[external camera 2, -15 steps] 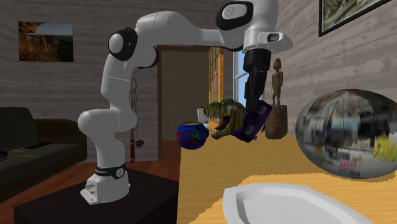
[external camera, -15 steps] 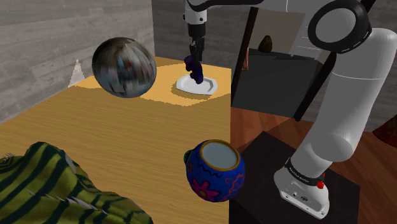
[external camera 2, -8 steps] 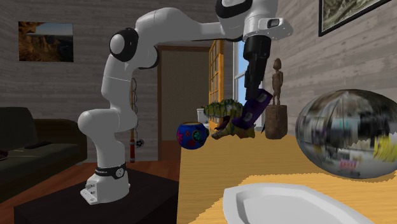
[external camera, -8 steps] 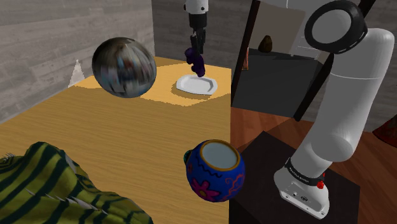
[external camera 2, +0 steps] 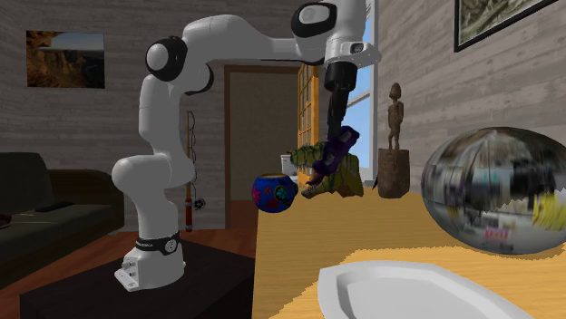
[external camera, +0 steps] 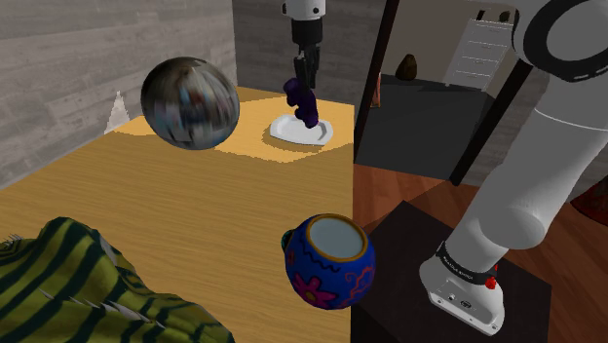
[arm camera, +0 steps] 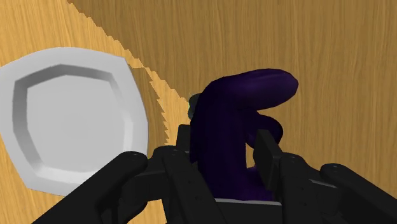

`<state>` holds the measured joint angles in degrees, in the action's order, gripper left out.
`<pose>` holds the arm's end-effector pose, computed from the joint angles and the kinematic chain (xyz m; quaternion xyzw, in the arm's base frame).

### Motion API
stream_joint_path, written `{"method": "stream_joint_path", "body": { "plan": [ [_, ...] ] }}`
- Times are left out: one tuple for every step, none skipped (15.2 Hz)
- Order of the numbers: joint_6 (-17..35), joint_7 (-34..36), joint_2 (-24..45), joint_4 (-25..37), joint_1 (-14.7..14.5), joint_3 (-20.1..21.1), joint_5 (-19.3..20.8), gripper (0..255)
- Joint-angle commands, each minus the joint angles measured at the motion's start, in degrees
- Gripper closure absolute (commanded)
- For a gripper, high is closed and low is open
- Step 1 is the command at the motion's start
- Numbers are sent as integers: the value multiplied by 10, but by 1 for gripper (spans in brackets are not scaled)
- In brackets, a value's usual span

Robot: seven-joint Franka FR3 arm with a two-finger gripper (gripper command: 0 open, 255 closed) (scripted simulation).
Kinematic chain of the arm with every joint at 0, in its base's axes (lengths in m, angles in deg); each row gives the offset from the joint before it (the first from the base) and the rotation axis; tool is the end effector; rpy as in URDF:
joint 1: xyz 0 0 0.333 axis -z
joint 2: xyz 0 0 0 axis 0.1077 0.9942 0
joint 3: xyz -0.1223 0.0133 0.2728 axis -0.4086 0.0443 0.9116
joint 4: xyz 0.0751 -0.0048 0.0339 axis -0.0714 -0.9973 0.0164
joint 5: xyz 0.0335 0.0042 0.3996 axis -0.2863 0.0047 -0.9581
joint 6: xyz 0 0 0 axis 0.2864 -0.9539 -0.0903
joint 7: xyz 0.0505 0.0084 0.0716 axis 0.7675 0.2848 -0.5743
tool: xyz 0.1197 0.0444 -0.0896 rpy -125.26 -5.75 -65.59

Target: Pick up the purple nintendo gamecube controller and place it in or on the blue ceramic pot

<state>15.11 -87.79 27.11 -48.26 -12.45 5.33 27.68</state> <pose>0.5507 0.1173 0.5332 0.9738 0.2153 -0.0529 0.0505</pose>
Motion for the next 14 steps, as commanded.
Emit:
{"method": "stream_joint_path", "body": {
  "plan": [
    [5, 19, -36, -43, -9, 9, -7, 255],
    [6, 29, -50, -58, -14, 14, -10, 255],
    [6, 38, -64, -72, -19, 19, -14, 255],
    [5, 48, -77, -86, -24, 24, -17, 255],
    [5, 58, -90, -98, -28, 29, -21, 255],
    [4, 68, -102, -110, -33, 35, -25, 255],
    [2, 78, -114, -121, -39, 41, -30, 255],
    [1, 88, -125, -131, -44, 47, -34, 255],
    [-1, 99, -136, -141, -49, 52, -39, 255],
    [-3, 109, -146, -149, -54, 59, -43, 255],
    [-5, 120, -156, -157, -59, 65, -48, 255],
    [-7, 131, -165, -165, -64, 72, -54, 255],
    [-9, 142, -174, -171, -69, 78, -59, 255],
    [-12, 153, -183, -177, -75, 85, -64, 255]
  ]
}}
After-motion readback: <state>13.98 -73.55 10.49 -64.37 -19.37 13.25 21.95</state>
